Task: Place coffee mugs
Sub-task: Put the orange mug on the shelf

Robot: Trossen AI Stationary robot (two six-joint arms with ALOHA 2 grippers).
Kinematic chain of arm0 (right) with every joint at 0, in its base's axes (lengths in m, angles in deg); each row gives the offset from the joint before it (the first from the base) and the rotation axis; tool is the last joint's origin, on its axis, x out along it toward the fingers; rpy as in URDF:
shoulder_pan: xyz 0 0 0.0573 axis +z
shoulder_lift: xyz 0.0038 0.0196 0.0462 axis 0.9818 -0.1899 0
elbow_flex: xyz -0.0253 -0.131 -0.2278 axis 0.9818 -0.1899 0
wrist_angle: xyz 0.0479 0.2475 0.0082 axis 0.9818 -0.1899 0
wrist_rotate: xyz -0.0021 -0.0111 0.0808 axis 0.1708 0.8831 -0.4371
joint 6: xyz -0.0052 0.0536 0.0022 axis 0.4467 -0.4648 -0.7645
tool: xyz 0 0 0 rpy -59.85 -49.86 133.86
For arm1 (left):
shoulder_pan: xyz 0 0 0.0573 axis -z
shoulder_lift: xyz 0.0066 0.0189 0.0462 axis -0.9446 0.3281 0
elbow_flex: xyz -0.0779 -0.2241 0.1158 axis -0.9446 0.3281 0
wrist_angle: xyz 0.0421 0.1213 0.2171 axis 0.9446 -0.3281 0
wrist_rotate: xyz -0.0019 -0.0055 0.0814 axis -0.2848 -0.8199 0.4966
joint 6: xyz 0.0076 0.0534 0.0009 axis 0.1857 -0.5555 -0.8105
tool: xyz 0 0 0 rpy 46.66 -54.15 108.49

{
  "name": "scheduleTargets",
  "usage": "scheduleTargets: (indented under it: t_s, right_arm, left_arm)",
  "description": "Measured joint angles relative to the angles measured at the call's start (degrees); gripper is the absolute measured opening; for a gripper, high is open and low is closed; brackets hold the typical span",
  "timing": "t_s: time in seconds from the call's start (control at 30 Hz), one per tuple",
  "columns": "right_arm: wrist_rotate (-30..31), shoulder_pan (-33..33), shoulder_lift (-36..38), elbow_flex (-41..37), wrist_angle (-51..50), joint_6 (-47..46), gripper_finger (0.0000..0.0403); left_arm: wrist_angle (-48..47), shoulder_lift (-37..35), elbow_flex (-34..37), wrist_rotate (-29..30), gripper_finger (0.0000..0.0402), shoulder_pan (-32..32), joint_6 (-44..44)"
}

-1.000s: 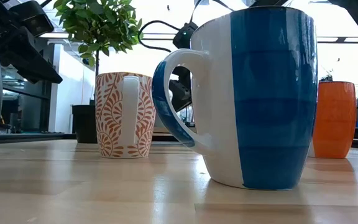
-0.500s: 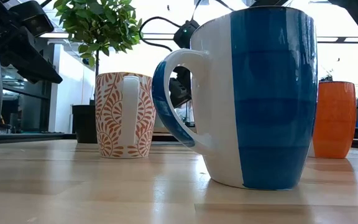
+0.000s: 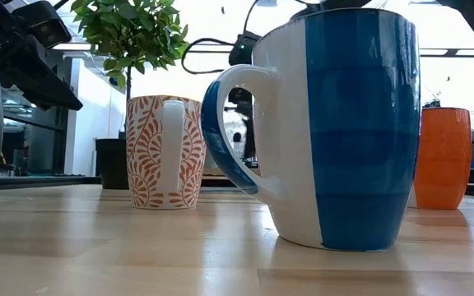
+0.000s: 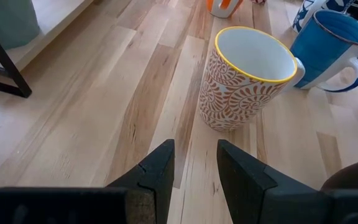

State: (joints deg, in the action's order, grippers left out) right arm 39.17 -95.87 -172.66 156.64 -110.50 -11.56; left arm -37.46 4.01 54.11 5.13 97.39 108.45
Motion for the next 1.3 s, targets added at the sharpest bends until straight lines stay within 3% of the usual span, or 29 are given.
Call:
scheduleTargets:
  t_s: [0.3, 0.47, 0.83, 0.97, 1.13, 1.3]
  right_arm:
    - [1.0, 6.0, 0.2, 13.0, -39.9, 0.4, 0.0073]
    - [0.3, 9.5, 2.0, 13.3, -52.6, -3.4, 0.0073]
    - [-1.4, 19.8, 13.4, 13.3, -54.9, -13.2, 0.0073]
    - [4.6, 25.2, 17.9, 12.2, -54.2, -18.1, 0.0073]
    - [11.1, 31.9, 25.5, 1.3, -53.0, -25.9, 0.0073]
    - [6.2, 35.7, 32.5, -11.6, -48.1, -36.1, 0.0073]
  left_arm:
    - [0.0, 0.0, 0.0, 0.0, 0.0110, 0.0, 0.1]
    - [0.0, 0.0, 0.0, 0.0, 0.0110, 0.0, 0.1]
    - [0.0, 0.0, 0.0, 0.0, 0.0110, 0.0, 0.1]
    - [0.1, 0.0, 0.0, 0.0, 0.0110, 0.0, 0.1]
    - [0.1, 0.0, 0.0, 0.0, 0.0110, 0.0, 0.0]
    - [0.3, 0.0, 0.0, 0.0, 0.0110, 0.0, 0.1]
